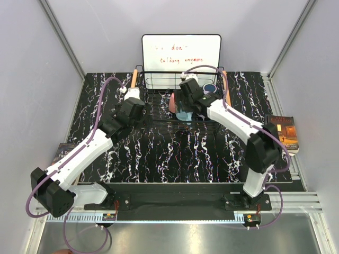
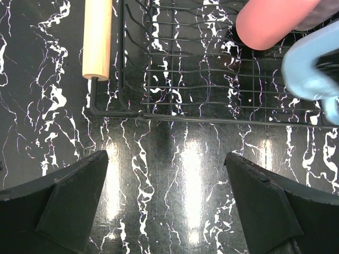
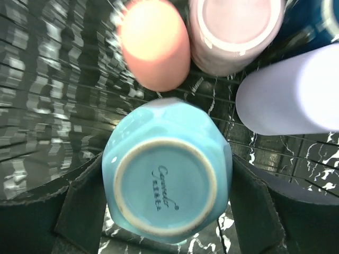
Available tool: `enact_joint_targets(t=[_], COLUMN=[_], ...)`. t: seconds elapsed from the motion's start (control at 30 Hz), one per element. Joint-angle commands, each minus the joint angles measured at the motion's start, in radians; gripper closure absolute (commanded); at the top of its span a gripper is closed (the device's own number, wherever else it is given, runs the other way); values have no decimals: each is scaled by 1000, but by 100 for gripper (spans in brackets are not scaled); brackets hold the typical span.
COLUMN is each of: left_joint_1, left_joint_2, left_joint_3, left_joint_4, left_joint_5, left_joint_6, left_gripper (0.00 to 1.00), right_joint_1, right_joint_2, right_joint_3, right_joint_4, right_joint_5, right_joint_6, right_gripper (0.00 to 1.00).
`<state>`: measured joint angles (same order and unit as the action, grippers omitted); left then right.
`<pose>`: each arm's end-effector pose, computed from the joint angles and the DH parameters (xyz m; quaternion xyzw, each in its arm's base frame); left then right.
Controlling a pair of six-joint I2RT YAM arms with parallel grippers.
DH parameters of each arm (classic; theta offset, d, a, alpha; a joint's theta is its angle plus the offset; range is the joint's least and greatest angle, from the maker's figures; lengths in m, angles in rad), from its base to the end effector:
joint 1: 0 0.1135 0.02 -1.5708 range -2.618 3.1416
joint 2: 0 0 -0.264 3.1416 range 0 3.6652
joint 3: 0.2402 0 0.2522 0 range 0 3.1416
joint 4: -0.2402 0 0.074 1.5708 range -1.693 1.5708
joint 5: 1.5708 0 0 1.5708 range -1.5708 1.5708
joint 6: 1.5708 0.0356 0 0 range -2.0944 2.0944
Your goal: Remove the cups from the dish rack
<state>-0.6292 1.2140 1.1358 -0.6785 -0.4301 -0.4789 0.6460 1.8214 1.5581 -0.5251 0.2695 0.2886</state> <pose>0.2141 -0.1375 0.3285 -0.0169 0.9010 -0.0369 0.4320 0.3363 0.2416 0.2866 -0.1124 0.9106 0.0593 0.3933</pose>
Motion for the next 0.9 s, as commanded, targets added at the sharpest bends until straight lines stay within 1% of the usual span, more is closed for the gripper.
enact_joint_targets(t=[0.0, 0.07, 0.13, 0.17, 0.2, 0.27, 0.3, 0.33, 0.37, 0.43, 0.47, 0.5, 0.53, 0.57, 0.6, 0.63, 0.67, 0.7, 0.73, 0.77, 0.83, 0.87], left_joint_1=[-1, -1, 0, 0, 2, 5, 8, 8, 10, 26, 36, 60, 72, 85, 114, 126, 138, 161, 169, 175, 180, 180], left_joint_2=[-10, -30, -56, -92, -114, -172, -189, -206, -238, -260, -274, -277, -275, -271, -266, -265, -261, -258, -254, -237, -206, -176], left_joint_3=[27, 32, 16, 4, -31, -70, -111, -134, -157, -203, -217, -235, -241, -248, -275, -295, -323, -382, -407, -425, -441, -444], left_joint_4=[45, 63, 123, 150, 230, 311, 395, 440, 514, 563, 610, 632, 645, 675, 715, 755, 868, 931, 991, 1073, 1125, 1192], left_joint_5=[-32, -22, -12, -3, 10, 45, 69, 71, 77, 103, 128, 198, 236, 278, 375, 423, 483, 570, 603, 629, 703, 732], left_joint_6=[-41, -62, -81, -87, -89, -102, -102, -105, -113, -131, -130, -130, -141, -151, -162, -191, -211, -257, -280, -296, -325, -334], left_gripper=[1, 1, 1, 1, 1, 1, 1, 1, 1, 1, 1, 1, 1, 1, 1, 1, 1, 1, 1, 1, 2, 4], right_joint_1=[15, 15, 9, 9, 6, -5, -12, -22, -43, -75, -121, -144, -169, -193, -235, -249, -261, -278, -281, -284, -284, -284], right_joint_2=[-189, -227, -290, -310, -344, -370, -390, -405, -418, -465, -474, -488, -491, -491, -484, -479, -470, -452, -441, -429, -392, -380], right_joint_3=[46, 22, -15, -54, -75, -121, -133, -173, -202, -301, -335, -367, -435, -469, -502, -562, -588, -610, -641, -651, -671, -675], right_joint_4=[71, 124, 186, 254, 287, 357, 378, 404, 475, 574, 659, 707, 756, 866, 929, 1045, 1106, 1160, 1203, 1291, 1402, 1437], right_joint_5=[-32, -58, -114, -139, -185, -219, -252, -266, -329, -389, -465, -502, -541, -615, -648, -677, -728, -745, -760, -794, -814, -837], right_joint_6=[32, 67, 108, 124, 138, 175, 202, 217, 236, 314, 348, 422, 464, 506, 590, 630, 667, 728, 751, 774, 836, 854], right_gripper=[100, 100, 100, 100, 100, 100, 100, 100, 100, 100, 100, 100, 100, 100, 100, 100, 100, 100, 100, 100, 100, 100])
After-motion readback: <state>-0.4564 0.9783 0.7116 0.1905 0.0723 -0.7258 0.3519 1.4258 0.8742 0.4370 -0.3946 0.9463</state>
